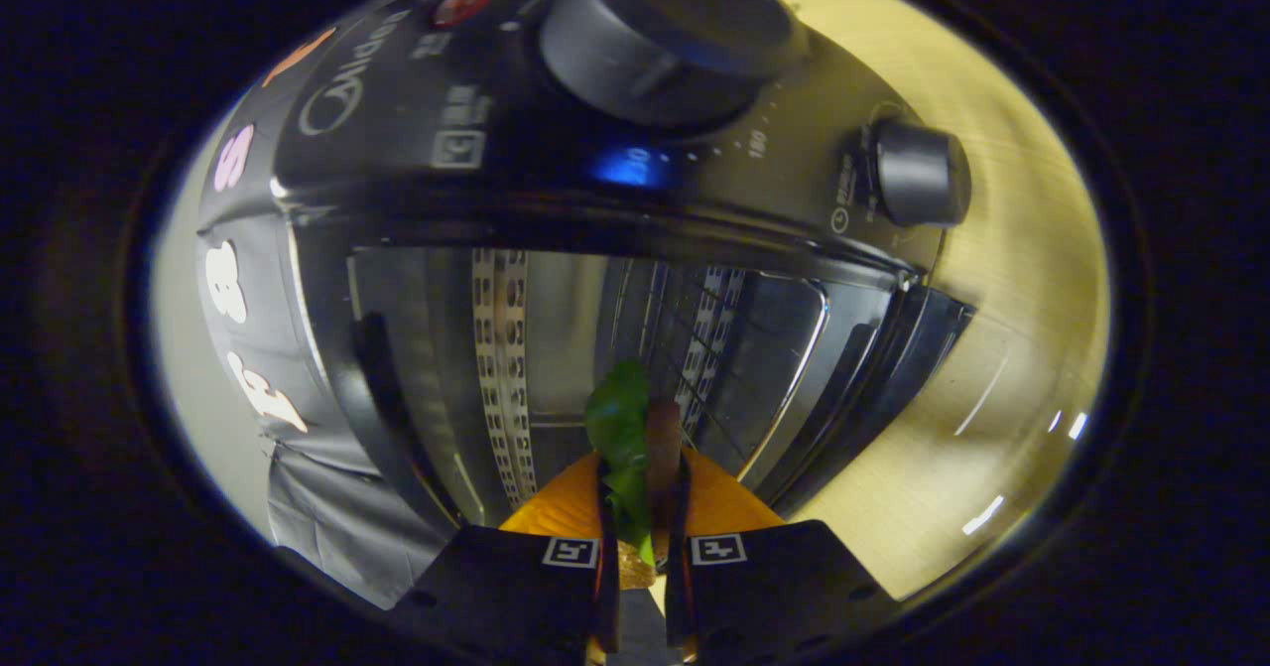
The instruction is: Open the toaster oven, put the food inside, and close the toaster oven door.
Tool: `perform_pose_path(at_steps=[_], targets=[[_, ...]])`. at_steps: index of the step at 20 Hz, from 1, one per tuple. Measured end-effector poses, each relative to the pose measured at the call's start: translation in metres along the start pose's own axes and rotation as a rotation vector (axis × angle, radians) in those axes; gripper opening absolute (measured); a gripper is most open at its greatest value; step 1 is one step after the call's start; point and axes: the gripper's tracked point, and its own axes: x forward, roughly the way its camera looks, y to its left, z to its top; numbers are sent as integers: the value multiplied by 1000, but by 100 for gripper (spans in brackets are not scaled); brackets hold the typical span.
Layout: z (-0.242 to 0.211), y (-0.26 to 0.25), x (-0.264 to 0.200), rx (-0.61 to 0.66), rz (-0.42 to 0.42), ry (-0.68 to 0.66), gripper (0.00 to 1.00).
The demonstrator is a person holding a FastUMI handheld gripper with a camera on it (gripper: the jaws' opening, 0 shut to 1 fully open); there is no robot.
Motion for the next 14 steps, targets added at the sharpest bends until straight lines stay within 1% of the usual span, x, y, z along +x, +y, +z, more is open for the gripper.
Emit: perform_pose_path(at_steps=[4, 7, 10, 11, 12, 14], targets=[[7, 4, 13, 38, 7, -62, 19], [9, 8, 15, 17, 10, -83, 19], [8, 9, 13, -33, 4, -113, 28], [10, 10, 12, -44, -2, -127, 28], [14, 10, 11, -50, -5, -145, 33], [15, 9, 7, -68, -26, -166, 35]])
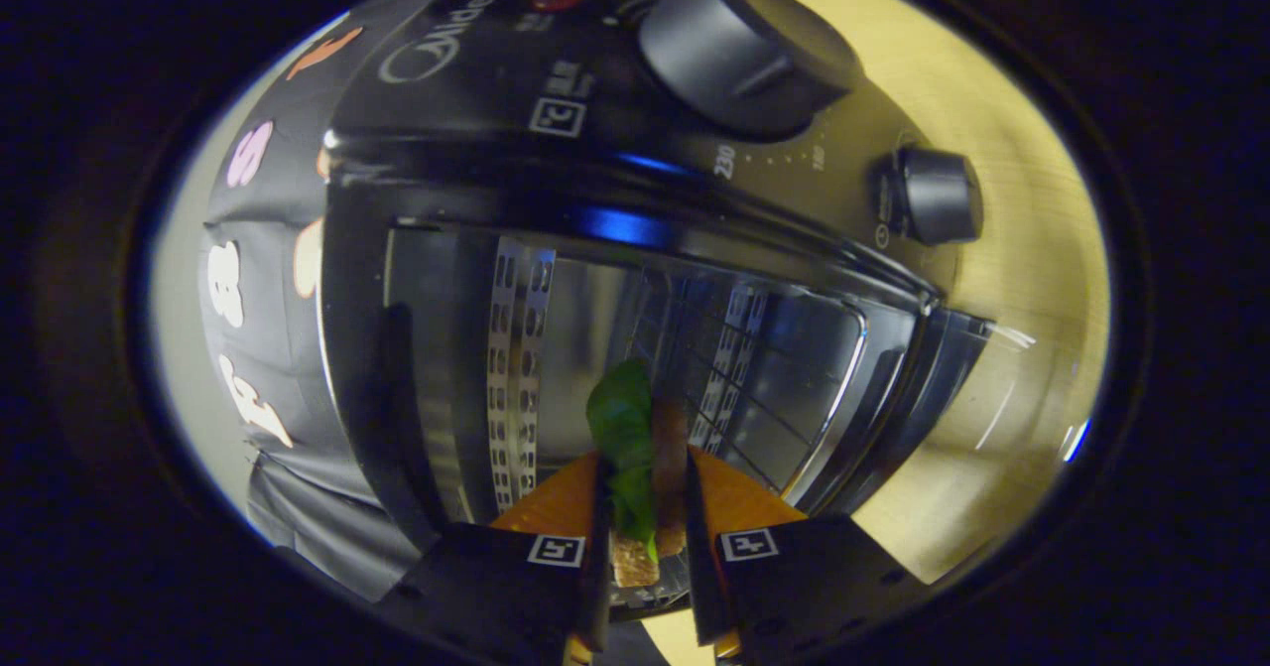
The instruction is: Open the toaster oven, put the food inside, and close the toaster oven door.
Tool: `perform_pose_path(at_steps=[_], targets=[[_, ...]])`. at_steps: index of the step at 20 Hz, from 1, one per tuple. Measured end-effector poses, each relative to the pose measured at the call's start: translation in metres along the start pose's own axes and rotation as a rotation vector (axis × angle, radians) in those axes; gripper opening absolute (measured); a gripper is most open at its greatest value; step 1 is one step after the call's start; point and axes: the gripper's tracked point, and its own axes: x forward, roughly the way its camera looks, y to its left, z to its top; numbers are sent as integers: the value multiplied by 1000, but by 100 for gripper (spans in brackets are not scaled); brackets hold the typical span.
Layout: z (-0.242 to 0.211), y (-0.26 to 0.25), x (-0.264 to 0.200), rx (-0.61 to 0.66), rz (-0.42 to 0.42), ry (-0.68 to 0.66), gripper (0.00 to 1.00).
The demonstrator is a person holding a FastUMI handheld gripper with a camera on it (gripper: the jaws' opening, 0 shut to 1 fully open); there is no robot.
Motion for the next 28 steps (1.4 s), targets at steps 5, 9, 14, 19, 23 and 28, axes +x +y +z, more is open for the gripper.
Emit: perform_pose_path(at_steps=[5, 9, 14, 19, 23, 28], targets=[[5, -3, -14, -72, -33, -53, 50], [10, -6, -22, -205, -73, -105, 60], [19, -16, -34, -299, -165, -140, 71], [30, -24, -47, -247, -243, -153, 83], [29, -35, -57, -216, -265, -130, 92], [35, -35, -79, -283, -237, -128, 98]])
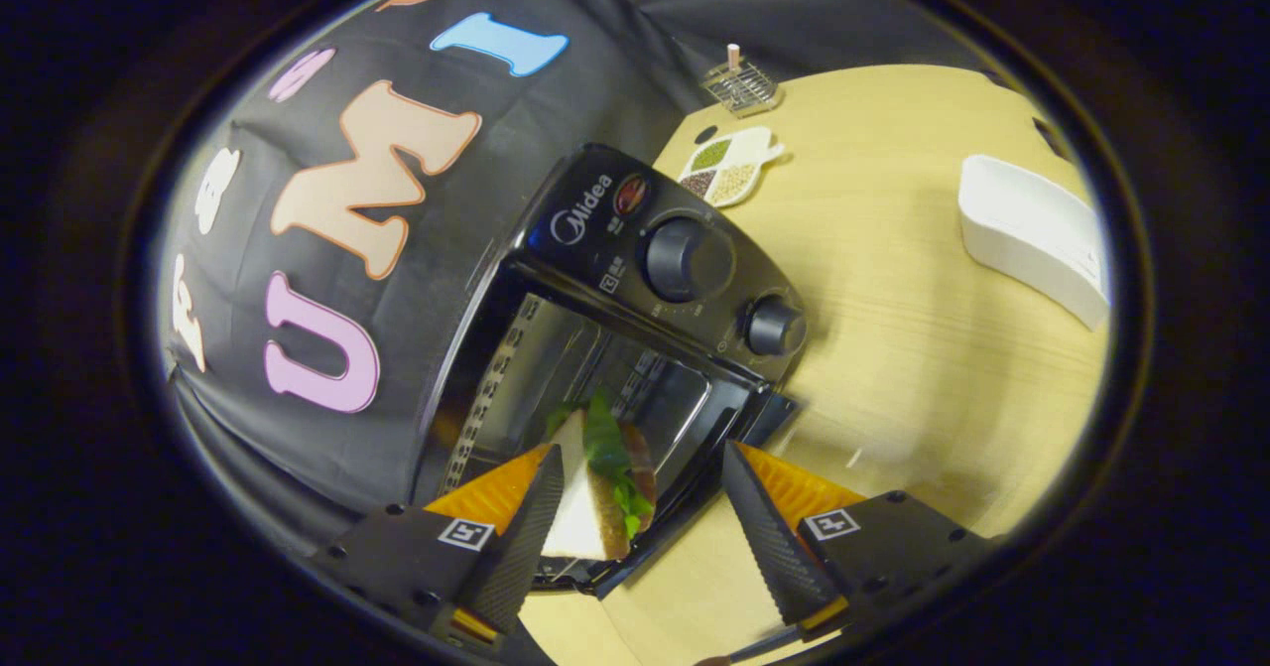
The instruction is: Open the toaster oven, put the food inside, and close the toaster oven door.
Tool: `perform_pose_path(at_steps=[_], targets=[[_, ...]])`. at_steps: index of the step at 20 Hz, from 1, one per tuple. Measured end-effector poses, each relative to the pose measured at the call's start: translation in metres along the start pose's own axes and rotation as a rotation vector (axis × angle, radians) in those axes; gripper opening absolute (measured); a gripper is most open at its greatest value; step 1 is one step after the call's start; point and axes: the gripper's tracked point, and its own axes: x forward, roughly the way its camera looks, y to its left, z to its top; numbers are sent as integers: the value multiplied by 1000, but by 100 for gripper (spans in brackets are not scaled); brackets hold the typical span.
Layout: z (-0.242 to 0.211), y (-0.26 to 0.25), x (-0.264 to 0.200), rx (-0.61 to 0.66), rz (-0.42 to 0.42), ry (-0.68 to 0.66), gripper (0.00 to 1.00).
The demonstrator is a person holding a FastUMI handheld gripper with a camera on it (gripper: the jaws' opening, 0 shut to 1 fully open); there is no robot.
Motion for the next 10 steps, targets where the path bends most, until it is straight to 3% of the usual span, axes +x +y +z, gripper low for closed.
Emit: perform_pose_path(at_steps=[5, 10], targets=[[-11, -8, -32, -204, 51, 60, 99], [-51, -32, -72, -396, 55, 218, 99]])
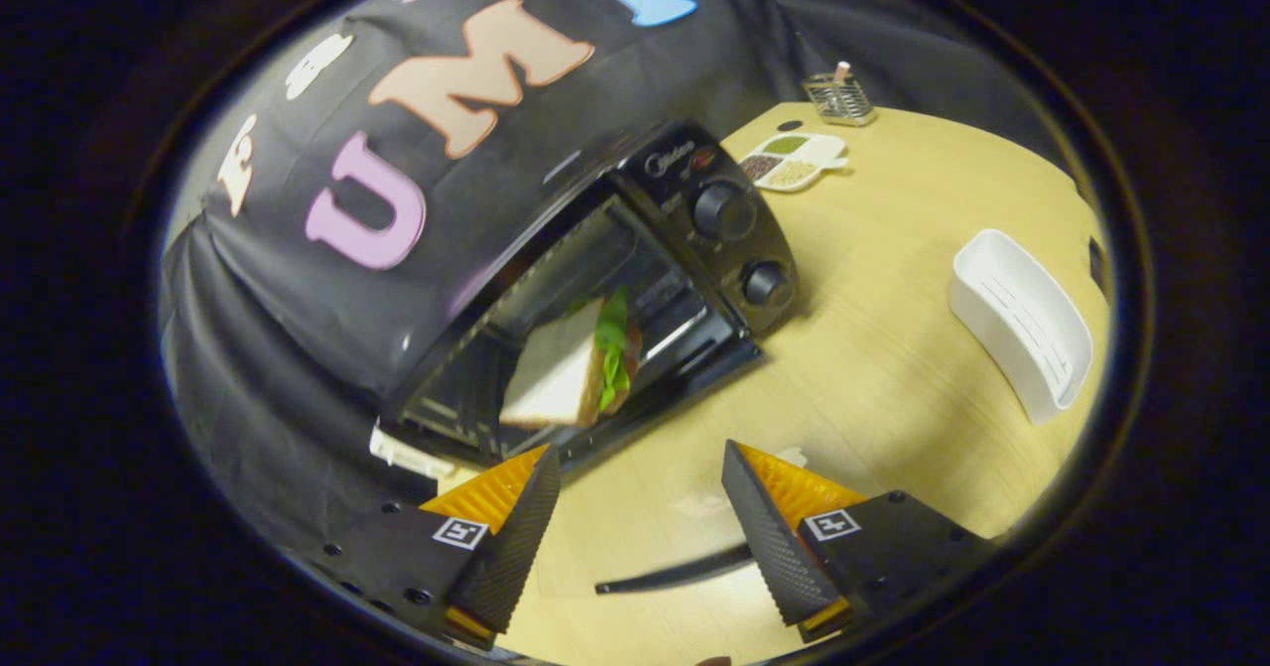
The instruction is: Open the toaster oven, put the food inside, and close the toaster oven door.
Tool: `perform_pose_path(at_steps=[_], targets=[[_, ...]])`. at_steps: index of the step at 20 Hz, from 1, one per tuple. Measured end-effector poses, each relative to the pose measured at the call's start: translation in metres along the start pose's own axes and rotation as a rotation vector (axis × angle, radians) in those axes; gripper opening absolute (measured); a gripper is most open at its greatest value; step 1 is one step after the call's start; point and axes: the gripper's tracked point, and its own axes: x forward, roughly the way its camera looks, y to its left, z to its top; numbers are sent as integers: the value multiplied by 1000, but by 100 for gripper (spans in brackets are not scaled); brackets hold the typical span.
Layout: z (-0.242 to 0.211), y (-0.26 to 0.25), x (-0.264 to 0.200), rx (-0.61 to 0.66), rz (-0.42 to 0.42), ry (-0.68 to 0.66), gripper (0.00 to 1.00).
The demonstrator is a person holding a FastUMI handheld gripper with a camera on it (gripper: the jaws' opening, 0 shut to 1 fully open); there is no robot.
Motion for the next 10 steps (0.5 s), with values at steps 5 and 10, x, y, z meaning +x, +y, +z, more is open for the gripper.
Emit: perform_pose_path(at_steps=[5, 10], targets=[[-65, -13, -35, -176, -14, 176, 99], [-107, -39, -36, -371, -68, 322, 100]])
